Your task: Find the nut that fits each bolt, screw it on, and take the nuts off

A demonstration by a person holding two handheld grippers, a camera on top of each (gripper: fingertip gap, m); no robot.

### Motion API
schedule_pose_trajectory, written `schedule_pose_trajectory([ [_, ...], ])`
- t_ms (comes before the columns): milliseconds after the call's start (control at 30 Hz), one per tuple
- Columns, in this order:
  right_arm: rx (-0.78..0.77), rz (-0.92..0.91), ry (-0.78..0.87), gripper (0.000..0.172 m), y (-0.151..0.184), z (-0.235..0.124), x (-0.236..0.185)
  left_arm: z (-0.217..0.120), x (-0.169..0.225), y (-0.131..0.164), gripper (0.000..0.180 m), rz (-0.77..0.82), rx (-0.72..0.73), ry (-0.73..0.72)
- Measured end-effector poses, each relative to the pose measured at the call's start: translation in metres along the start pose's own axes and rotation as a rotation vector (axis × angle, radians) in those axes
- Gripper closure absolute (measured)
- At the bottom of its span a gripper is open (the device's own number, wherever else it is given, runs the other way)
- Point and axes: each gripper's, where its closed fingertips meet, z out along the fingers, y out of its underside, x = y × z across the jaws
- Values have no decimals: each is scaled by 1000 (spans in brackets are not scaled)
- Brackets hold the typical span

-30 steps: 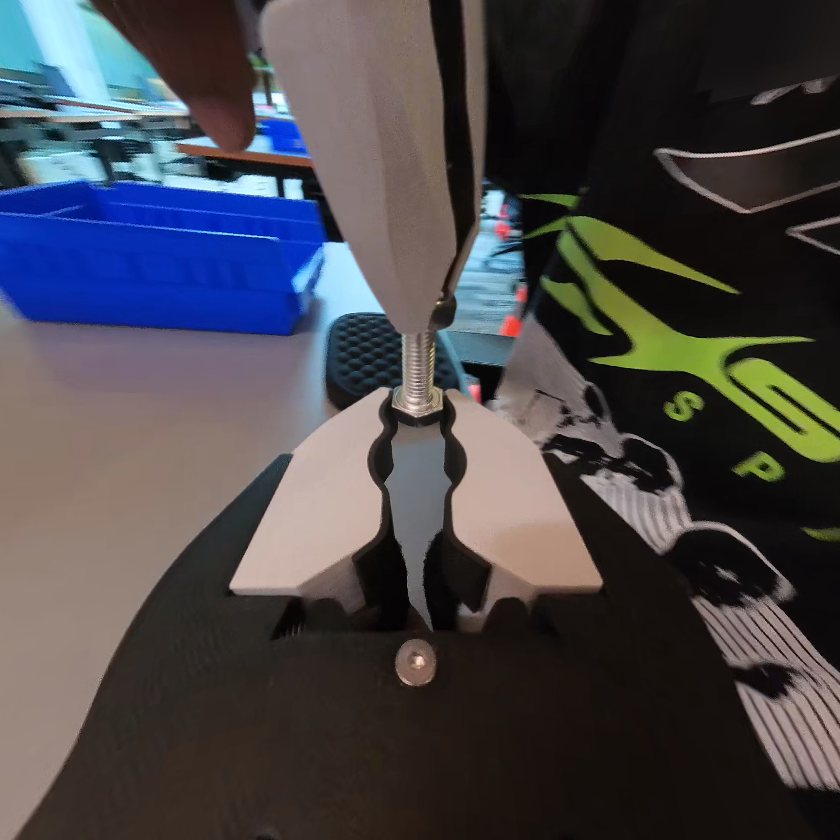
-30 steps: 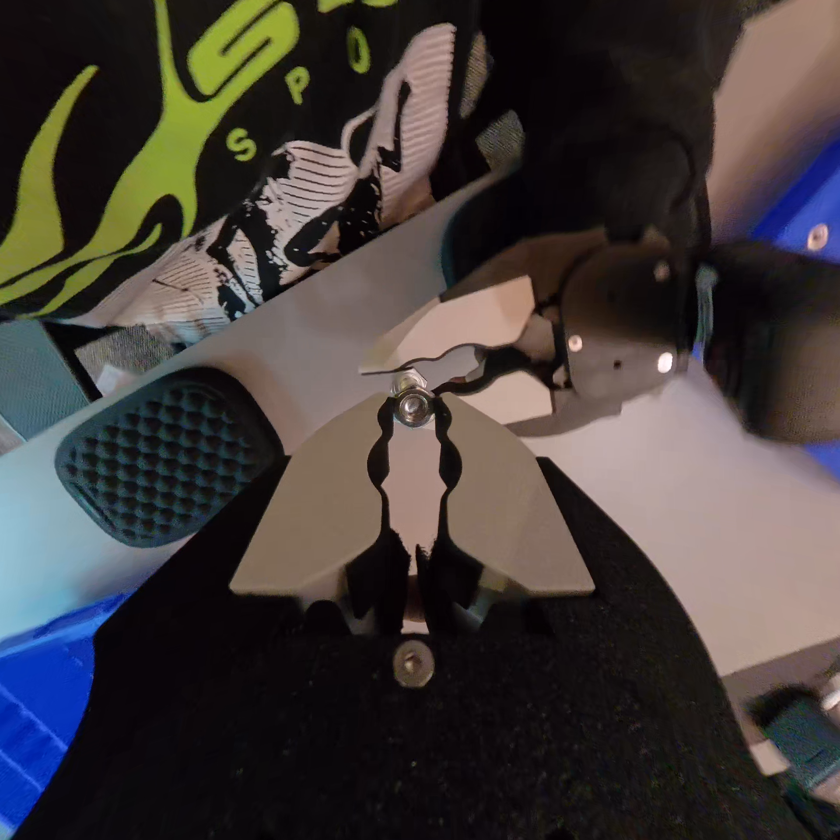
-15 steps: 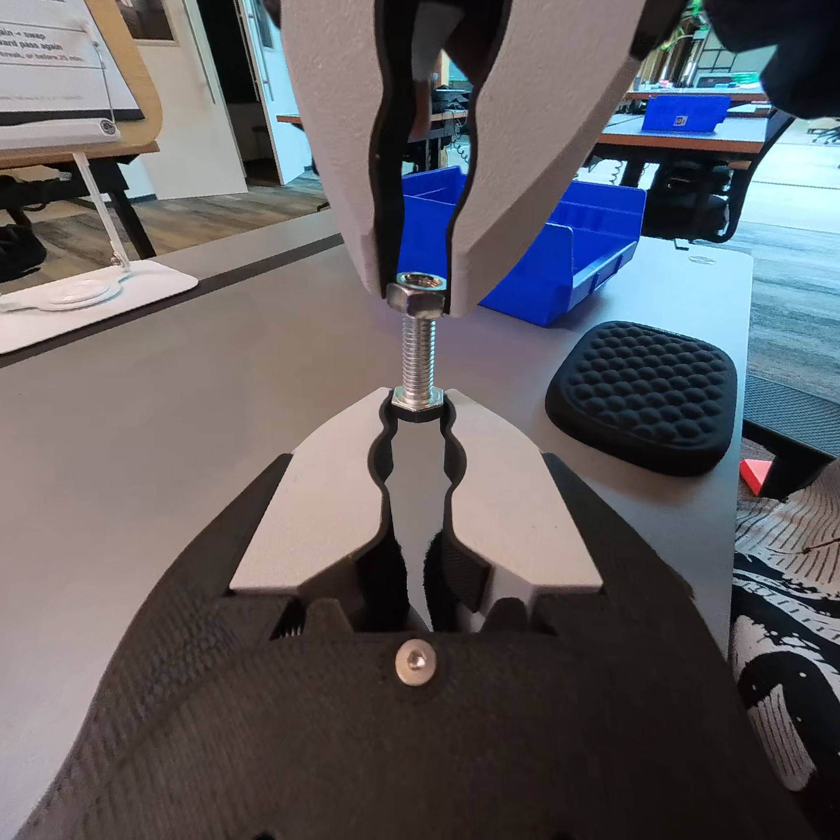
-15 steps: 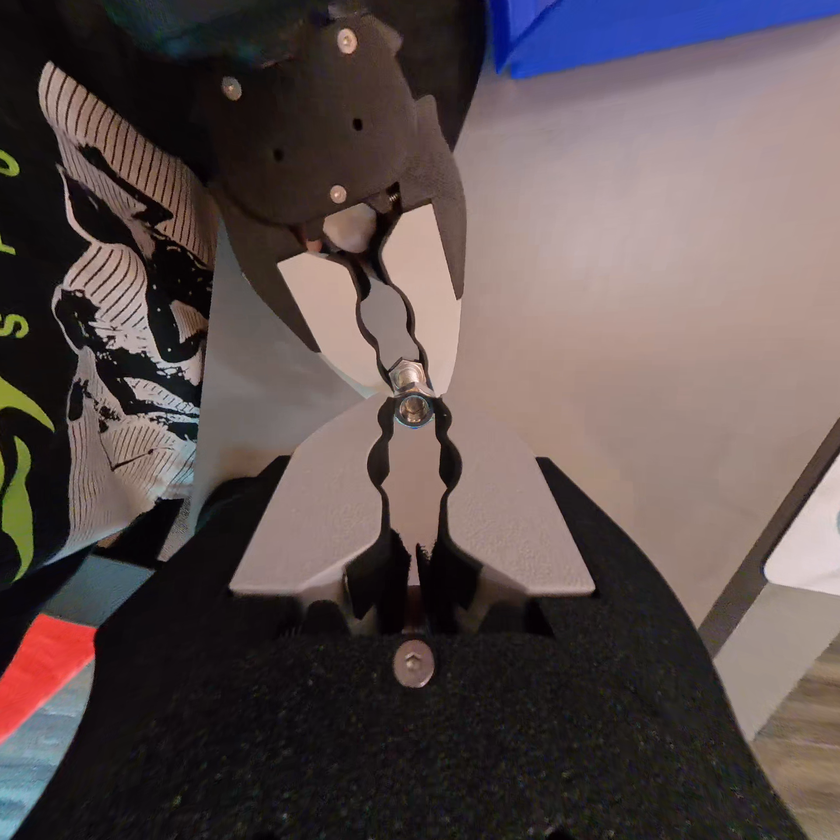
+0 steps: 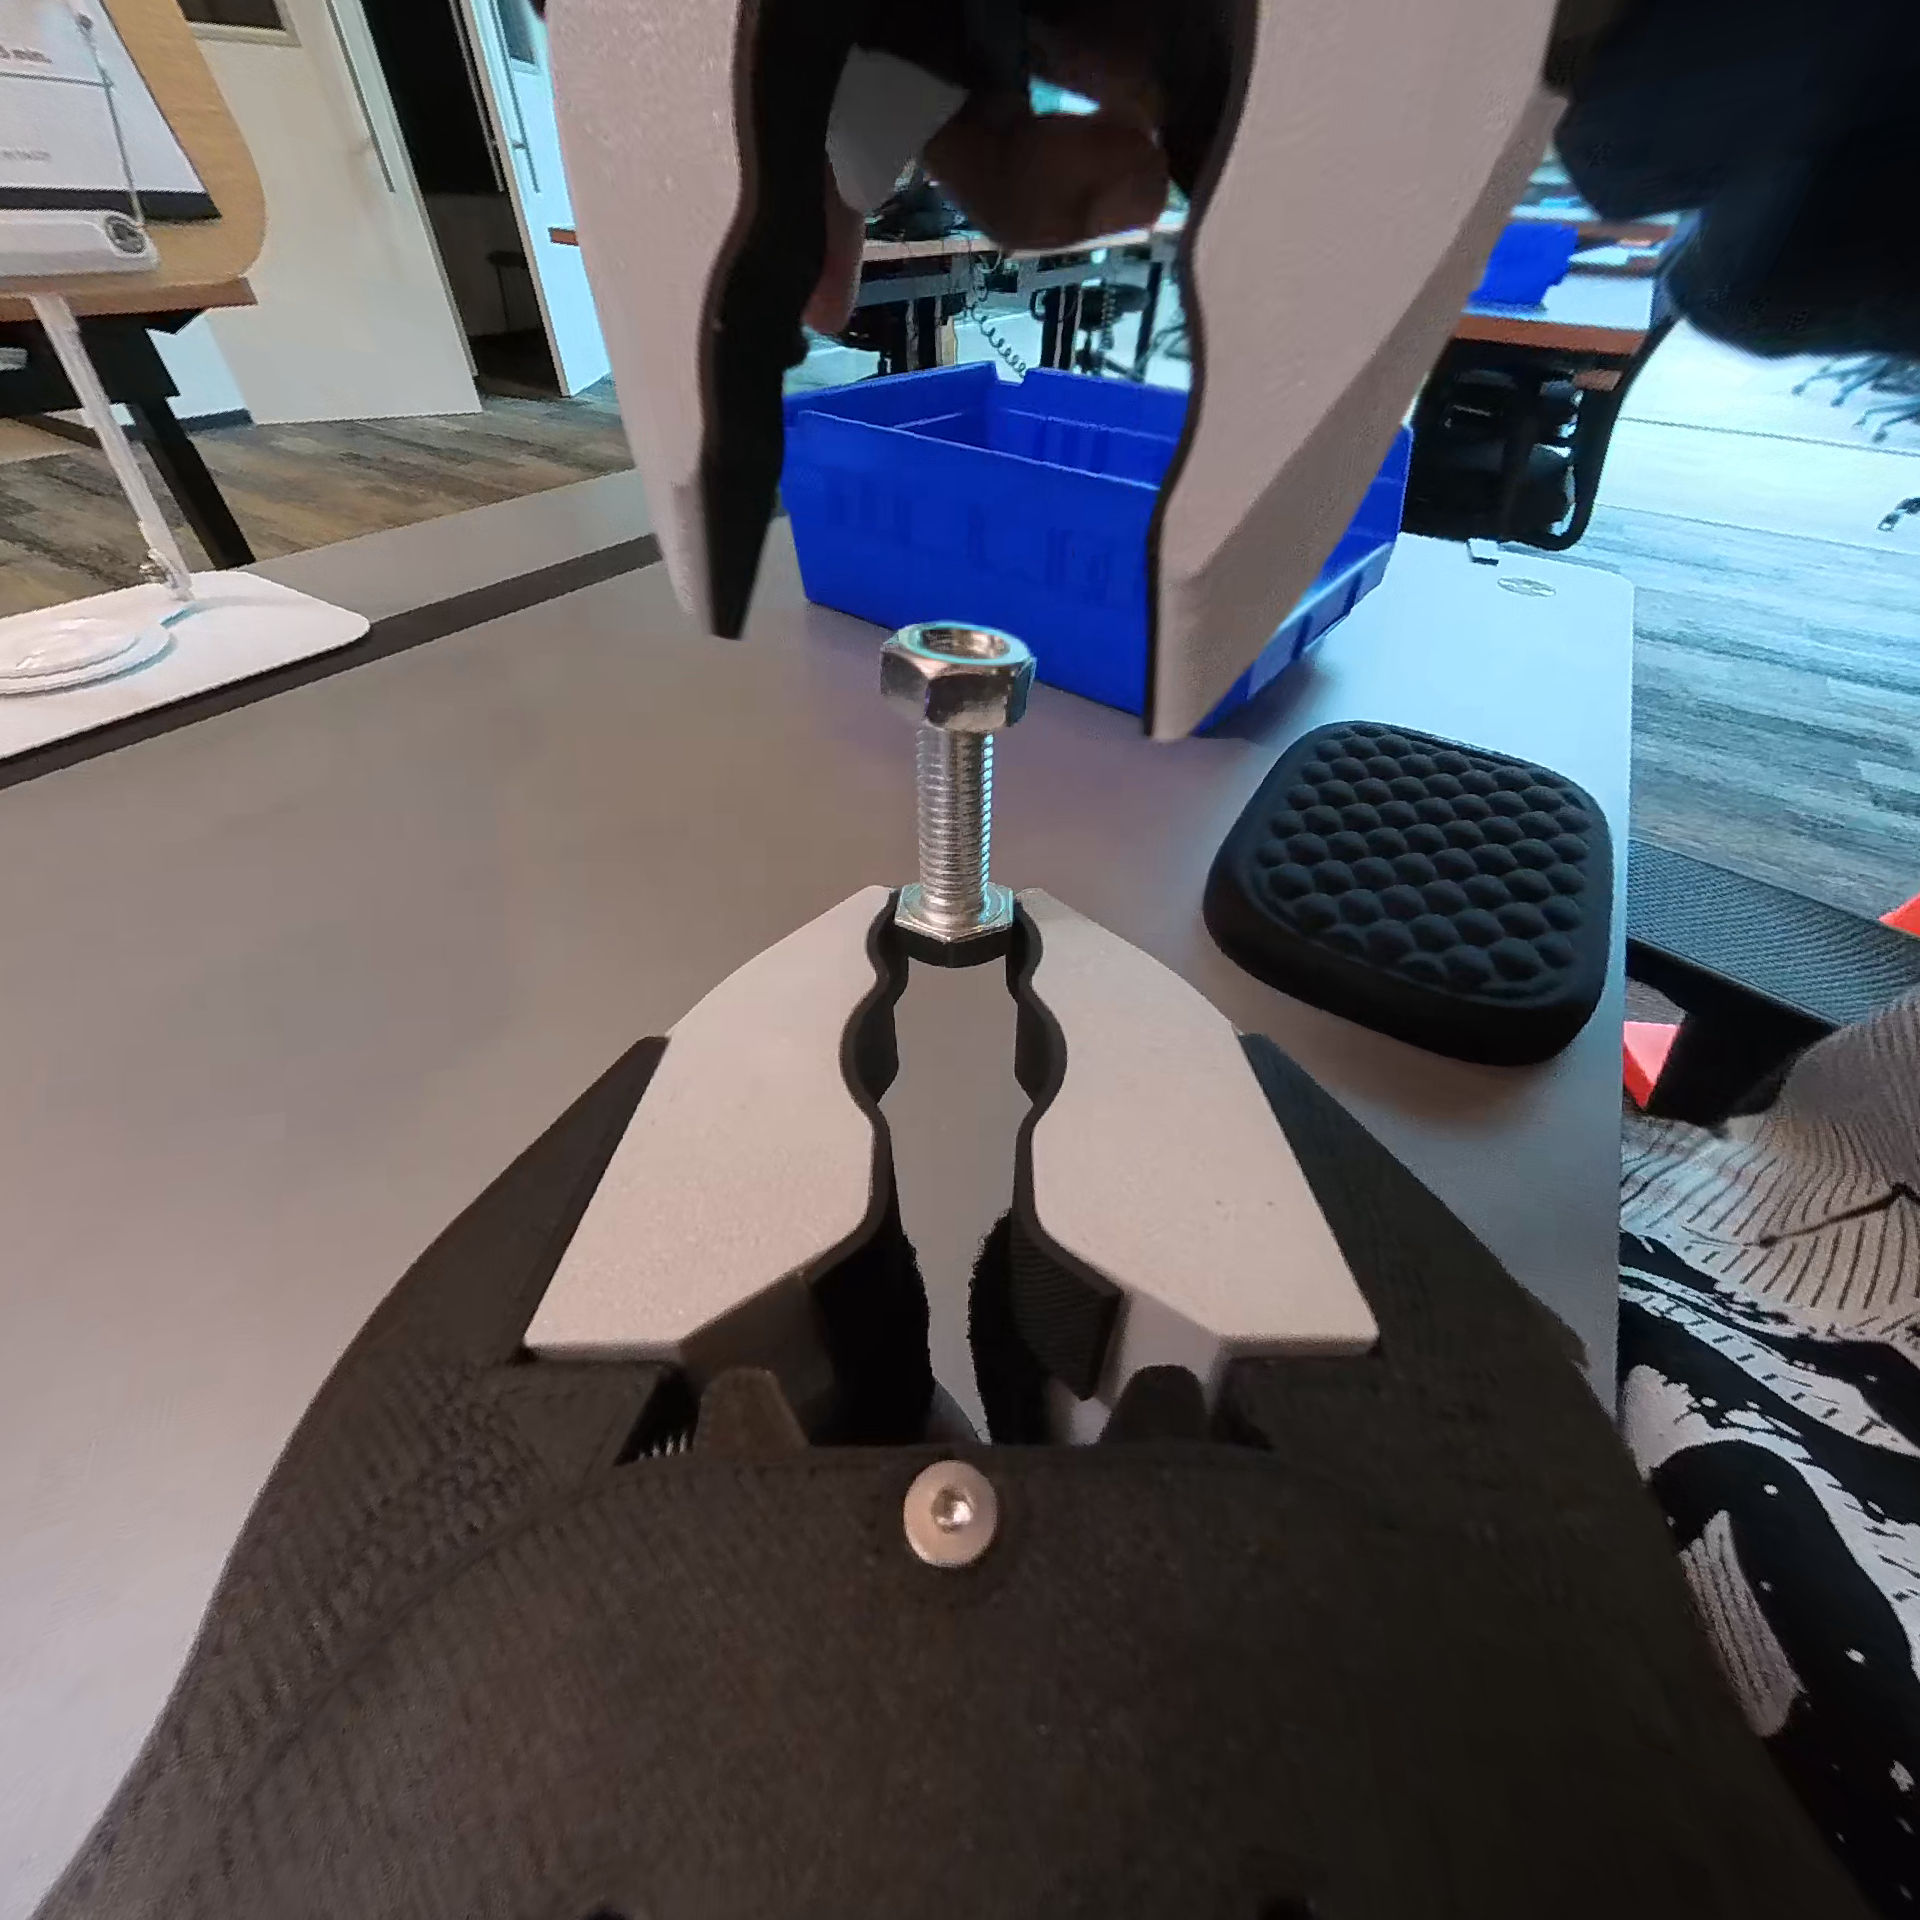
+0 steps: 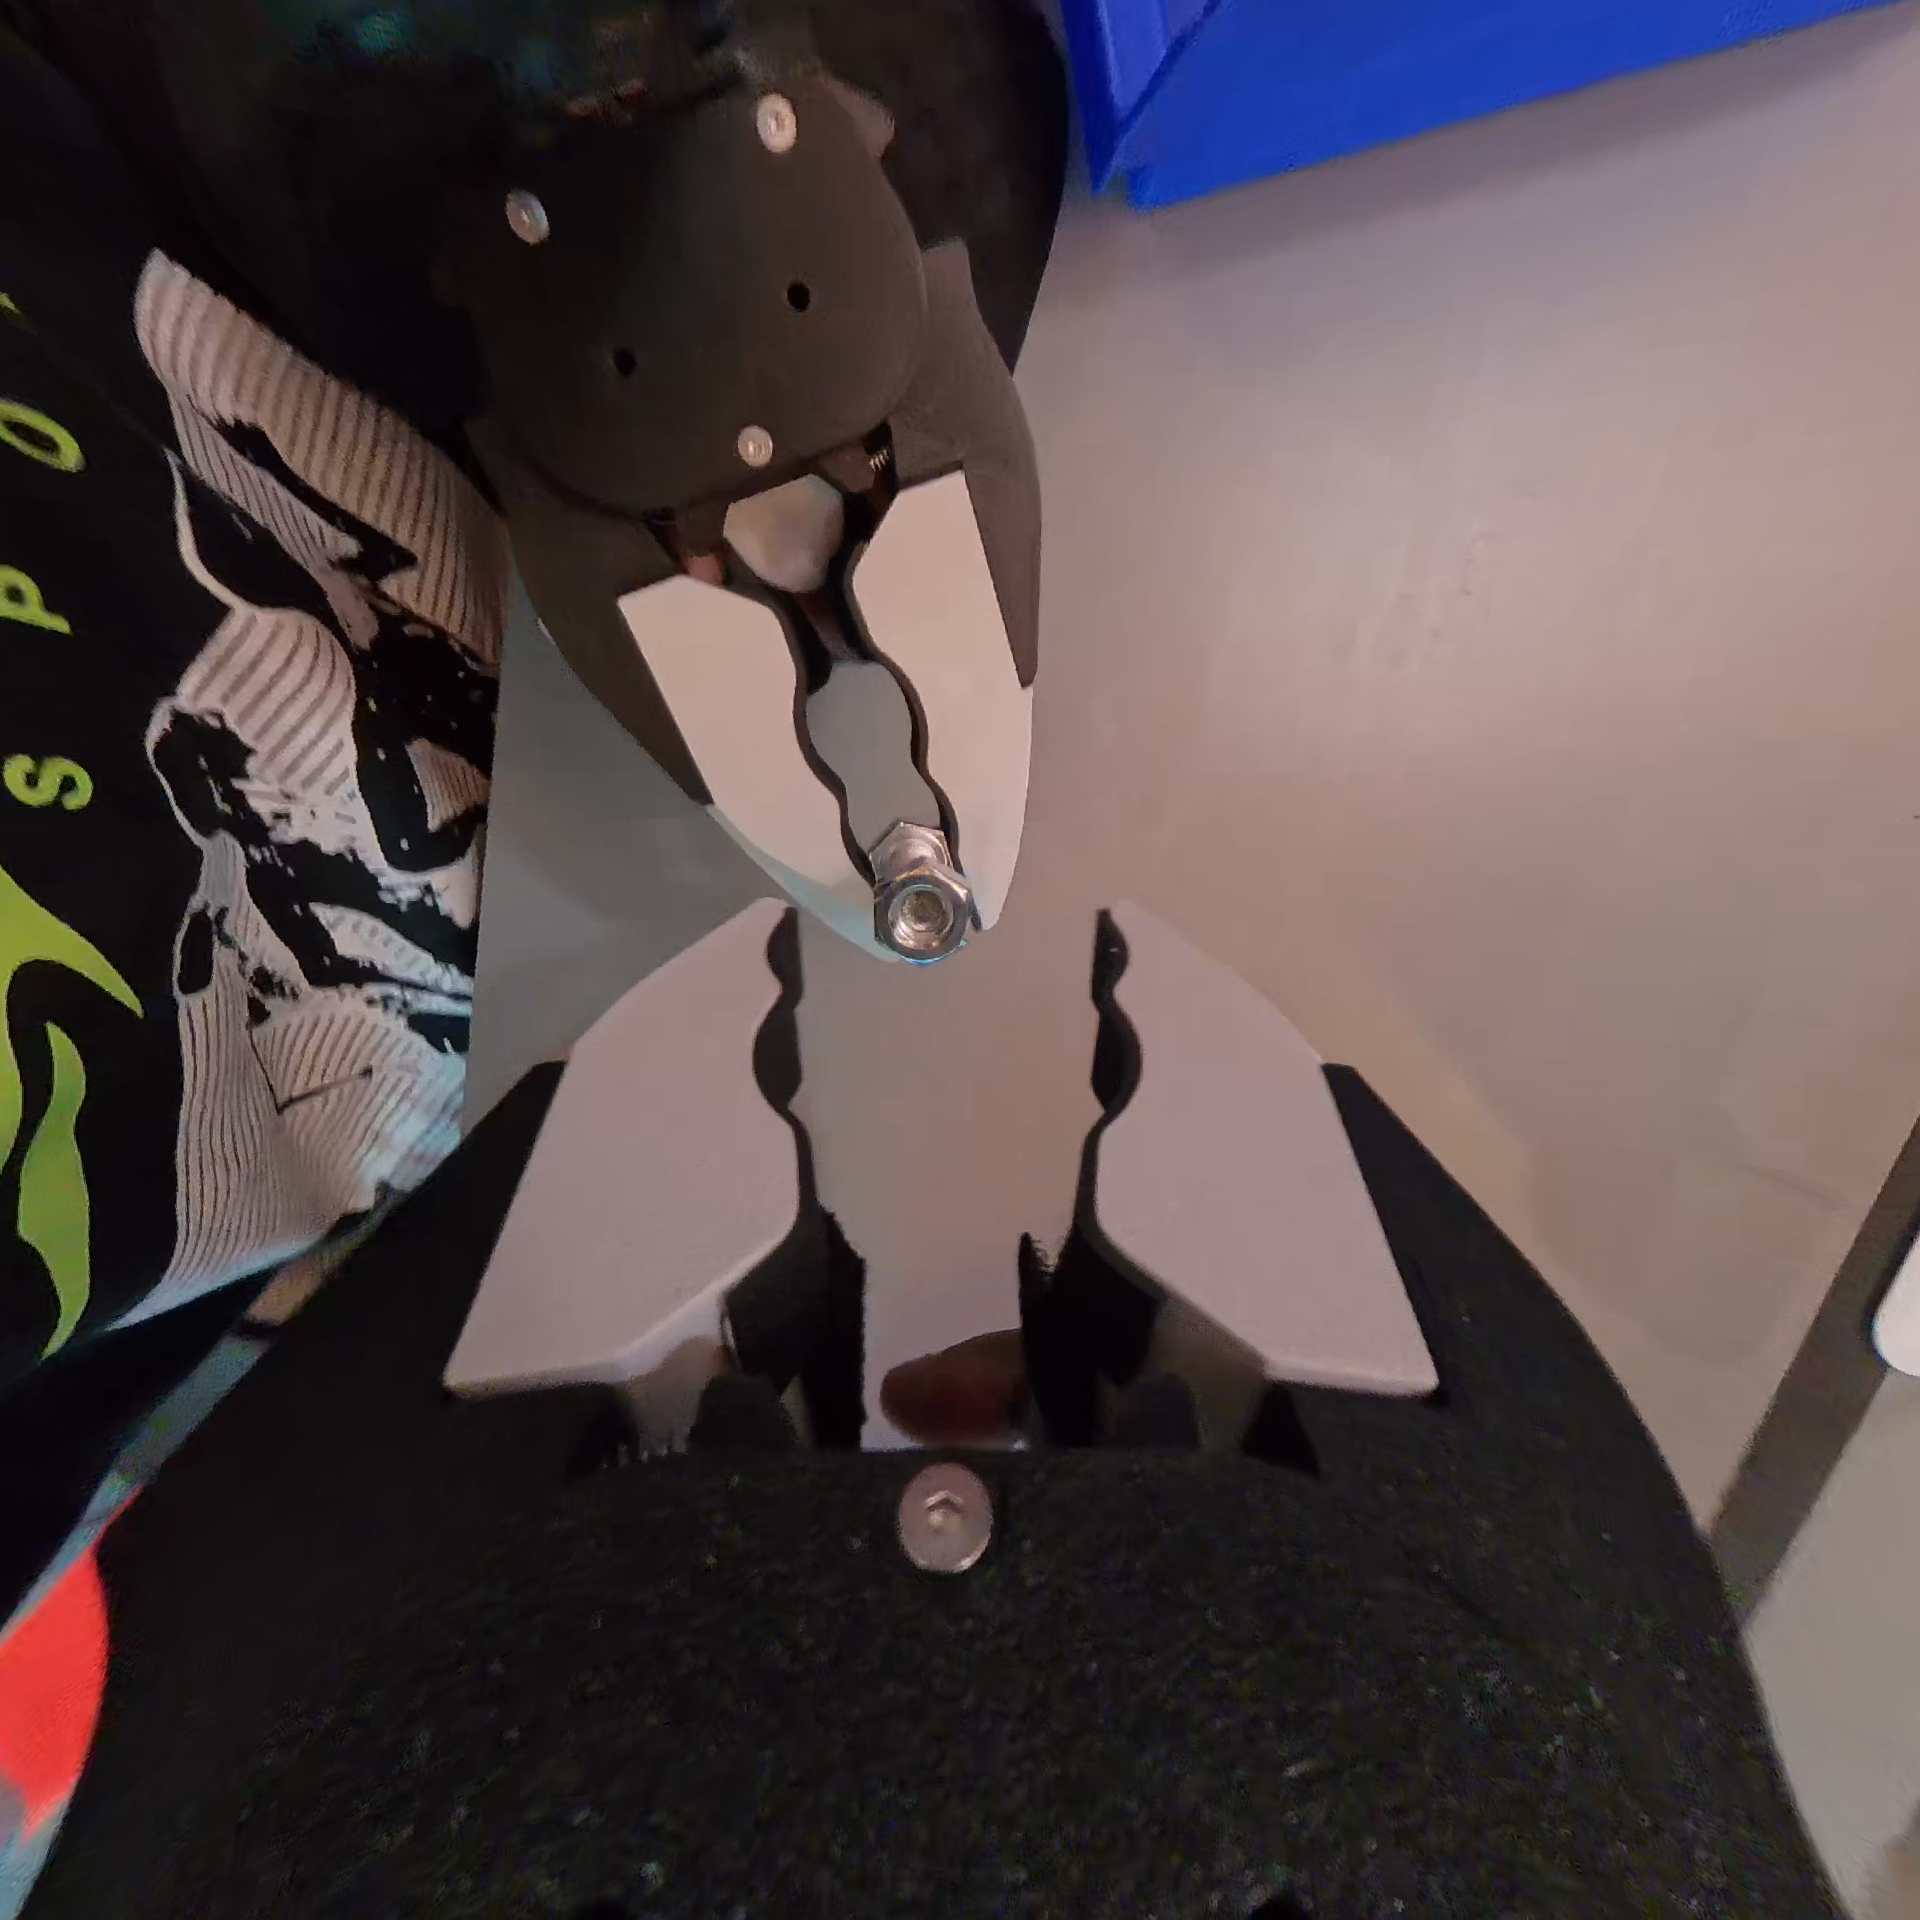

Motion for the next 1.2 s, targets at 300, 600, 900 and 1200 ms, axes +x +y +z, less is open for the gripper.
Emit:
schedule_pose_trajectory([
  [300,1093,403,65,91,-18,-23,2,-3,-4,-3,162,-54,38,31],
  [600,1232,459,233,96,-30,-4,-9,-3,-8,-1,163,-66,39,5],
  [900,1226,485,279,113,-21,-5,-12,-2,-10,1,163,-77,27,-5],
  [1200,1187,471,272,136,-20,-2,3,-2,-7,1,163,-57,24,2],
])
